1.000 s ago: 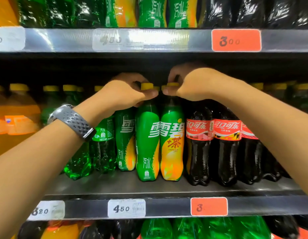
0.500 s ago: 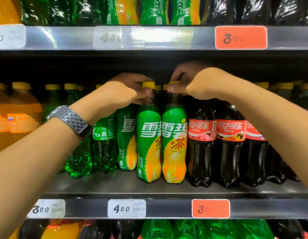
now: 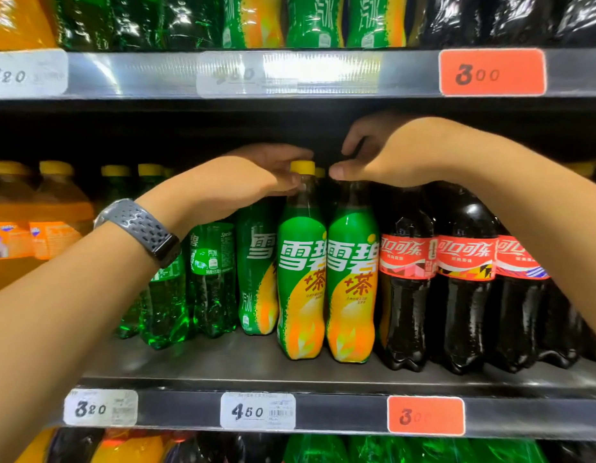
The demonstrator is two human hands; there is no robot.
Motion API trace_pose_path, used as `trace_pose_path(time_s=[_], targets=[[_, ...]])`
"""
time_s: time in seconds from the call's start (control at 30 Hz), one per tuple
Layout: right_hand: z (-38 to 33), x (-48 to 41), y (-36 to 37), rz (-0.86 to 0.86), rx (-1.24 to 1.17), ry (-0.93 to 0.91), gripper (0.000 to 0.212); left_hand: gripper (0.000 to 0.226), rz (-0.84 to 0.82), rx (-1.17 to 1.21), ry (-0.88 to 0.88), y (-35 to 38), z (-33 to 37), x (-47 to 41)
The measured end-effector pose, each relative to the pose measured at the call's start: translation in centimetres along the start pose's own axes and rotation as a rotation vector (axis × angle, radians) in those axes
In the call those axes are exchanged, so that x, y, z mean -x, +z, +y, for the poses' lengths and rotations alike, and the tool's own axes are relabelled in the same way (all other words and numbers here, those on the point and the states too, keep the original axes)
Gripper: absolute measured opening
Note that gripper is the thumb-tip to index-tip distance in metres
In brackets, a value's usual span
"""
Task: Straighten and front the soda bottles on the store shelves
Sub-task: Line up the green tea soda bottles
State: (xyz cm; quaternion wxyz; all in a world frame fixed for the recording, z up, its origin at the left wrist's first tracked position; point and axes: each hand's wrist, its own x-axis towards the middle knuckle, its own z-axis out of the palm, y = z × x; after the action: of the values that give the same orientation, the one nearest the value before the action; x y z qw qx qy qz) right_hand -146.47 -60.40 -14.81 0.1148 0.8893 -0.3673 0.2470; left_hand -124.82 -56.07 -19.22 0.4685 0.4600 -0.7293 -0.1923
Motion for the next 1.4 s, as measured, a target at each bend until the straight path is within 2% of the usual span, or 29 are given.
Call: trace_pose_path(time_s=[0.13,0.23,0.3,0.37,0.43,0.5,0.6,0.77,1.03,1.4], targets=[[-1.9,-1.3,-0.1,0.031,-0.006,-0.042,0.045,0.039,0.149,-0.253,0.127,-1.3,1.5,-0.1],[-4.1,-2.7,-0.1,-0.038,0.035,-0.094,0.041,0.025,0.375,-0.871,0.153,-2.4,1.8,-0.6],[-5.6,-3.7,0.2,-0.121,0.088,-0.141,0.035,0.031,0.324,-1.151,0.087,-2.6,1.7,-0.7],[-6.6,-4.3,0.6,-0.201,0.178,-0.163,0.04,0.034,0.198,-1.221,0.02,-2.1,1.4,-0.7],[-6.7,-4.7,1.2,-0.224,0.241,-0.186,0.042,0.035,0.143,-1.205,-0.015,-1.9,0.8,-0.7],[-6.3,-4.8,1.5,-0.223,0.217,-0.175,0.042,0.033,0.169,-1.181,-0.03,-2.0,0.2,-0.7],[-5.4,-4.7,1.6,-0.219,0.104,-0.15,0.037,0.023,0.241,-1.098,-0.032,-2.5,-0.3,-0.9],[-4.4,-4.4,1.8,-0.207,-0.095,-0.155,0.031,0.02,0.246,-0.978,0.011,-3.0,-0.6,-0.6],[-4.1,-4.3,2.3,-0.136,-0.072,-0.124,0.039,0.019,0.241,-0.848,0.054,-3.4,-0.8,0.7],[-3.4,-4.4,2.3,-0.144,-0.118,-0.125,0.035,0.019,0.108,-0.488,0.07,-3.8,-0.4,1.8]])
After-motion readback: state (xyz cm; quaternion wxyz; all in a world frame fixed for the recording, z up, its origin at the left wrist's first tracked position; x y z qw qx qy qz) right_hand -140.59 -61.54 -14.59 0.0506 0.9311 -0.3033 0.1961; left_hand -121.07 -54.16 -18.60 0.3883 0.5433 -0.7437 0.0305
